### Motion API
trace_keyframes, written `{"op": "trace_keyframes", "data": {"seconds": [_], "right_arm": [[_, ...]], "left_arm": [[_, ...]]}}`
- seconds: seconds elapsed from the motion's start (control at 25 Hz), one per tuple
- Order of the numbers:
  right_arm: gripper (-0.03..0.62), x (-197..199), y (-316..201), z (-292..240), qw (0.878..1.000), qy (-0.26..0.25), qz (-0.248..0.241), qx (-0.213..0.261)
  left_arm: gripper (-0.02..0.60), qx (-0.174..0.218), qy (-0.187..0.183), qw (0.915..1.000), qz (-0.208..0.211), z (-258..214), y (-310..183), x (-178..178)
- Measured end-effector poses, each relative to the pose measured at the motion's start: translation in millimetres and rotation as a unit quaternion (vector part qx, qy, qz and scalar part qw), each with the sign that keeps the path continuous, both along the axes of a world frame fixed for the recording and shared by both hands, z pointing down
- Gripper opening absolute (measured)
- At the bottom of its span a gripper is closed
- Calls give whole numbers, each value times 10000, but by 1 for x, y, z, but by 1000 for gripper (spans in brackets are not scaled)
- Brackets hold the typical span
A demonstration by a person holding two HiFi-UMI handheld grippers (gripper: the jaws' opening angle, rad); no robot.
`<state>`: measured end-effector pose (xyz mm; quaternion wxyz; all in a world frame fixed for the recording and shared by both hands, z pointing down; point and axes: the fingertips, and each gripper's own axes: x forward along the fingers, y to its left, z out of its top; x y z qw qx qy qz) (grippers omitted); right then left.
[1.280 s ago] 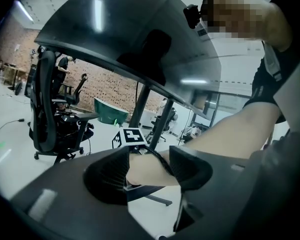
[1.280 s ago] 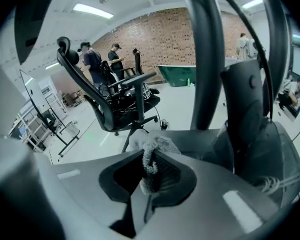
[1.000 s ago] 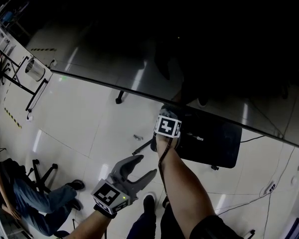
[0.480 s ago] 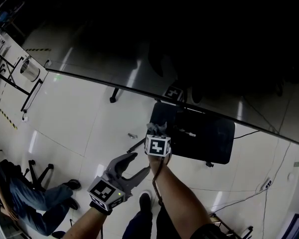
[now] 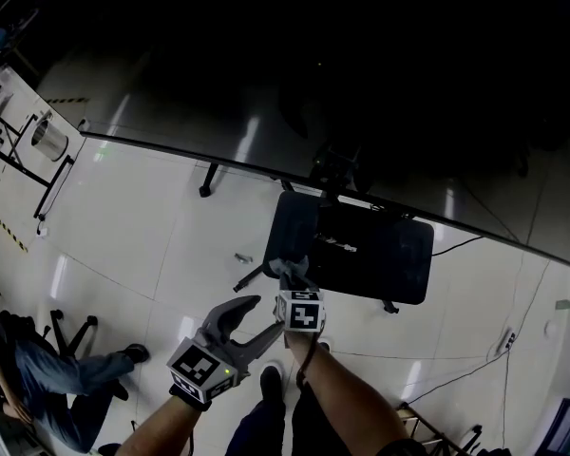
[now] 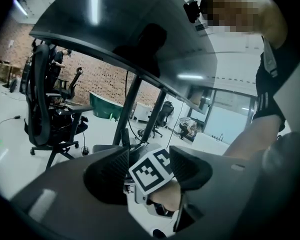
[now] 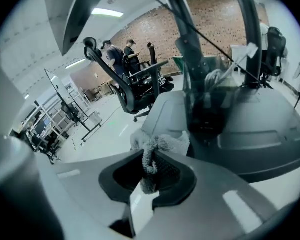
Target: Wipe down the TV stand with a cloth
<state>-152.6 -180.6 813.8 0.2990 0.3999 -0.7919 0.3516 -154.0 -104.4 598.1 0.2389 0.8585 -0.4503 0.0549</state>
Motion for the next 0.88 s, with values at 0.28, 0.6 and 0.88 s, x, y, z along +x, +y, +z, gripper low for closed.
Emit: {"op": "trace_keyframes", "data": {"seconds": [0.28, 0.6, 0.88], "right_arm": [[43, 96, -15, -25, 9981, 256, 14, 568], [44, 164, -90, -28, 9946, 511, 24, 902], [43, 127, -147, -15, 9920, 566, -637, 930]], "left_arm": [[273, -49, 60, 9998, 201, -1, 3, 12], [272, 33, 77, 9991, 427, -3, -25, 42], [273, -62, 146, 9989, 447, 3, -40, 63]]}}
